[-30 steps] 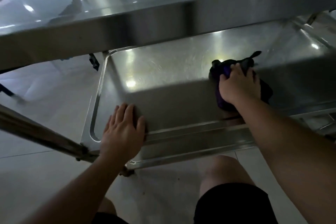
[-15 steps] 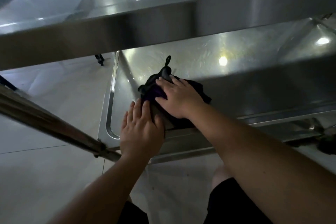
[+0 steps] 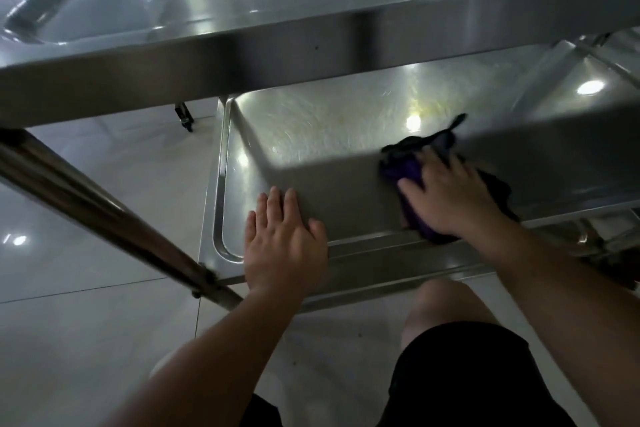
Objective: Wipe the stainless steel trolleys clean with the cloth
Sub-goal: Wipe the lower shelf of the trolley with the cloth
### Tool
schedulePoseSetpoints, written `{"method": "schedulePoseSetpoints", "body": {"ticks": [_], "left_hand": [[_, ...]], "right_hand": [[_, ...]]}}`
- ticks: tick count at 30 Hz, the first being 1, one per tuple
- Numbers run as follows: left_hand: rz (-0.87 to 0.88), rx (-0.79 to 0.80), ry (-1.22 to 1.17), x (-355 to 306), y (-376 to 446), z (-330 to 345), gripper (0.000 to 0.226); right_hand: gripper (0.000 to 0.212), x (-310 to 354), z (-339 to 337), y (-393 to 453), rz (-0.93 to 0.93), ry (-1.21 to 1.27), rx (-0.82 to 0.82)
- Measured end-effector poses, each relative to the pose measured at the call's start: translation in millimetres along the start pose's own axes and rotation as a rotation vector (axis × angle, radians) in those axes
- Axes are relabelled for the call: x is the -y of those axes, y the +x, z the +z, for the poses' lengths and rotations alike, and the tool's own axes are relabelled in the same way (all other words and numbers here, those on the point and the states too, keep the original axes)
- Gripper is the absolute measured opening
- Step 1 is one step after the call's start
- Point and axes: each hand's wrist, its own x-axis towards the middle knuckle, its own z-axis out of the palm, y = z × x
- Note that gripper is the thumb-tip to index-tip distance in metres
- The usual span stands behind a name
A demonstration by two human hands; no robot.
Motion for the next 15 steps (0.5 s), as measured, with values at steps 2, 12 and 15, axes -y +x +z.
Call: {"method": "schedulePoseSetpoints", "body": {"ticks": [2,12,15], "left_hand": [[0.0,-0.005,-0.003,0,0,-1,0.067],[-0.012,0.006,-0.021,3,1,1,0.072],[-0.007,0.008,-0.009,4,1,2,0.072]], "right_hand": [[0.089,38,13,-17,-0.151,-0.028,0.037],[0.112,54,23,-47,-0.511,-0.139,0.035],[0.115,17,12,-46,-0.453,-0.177,-0.014]]}}
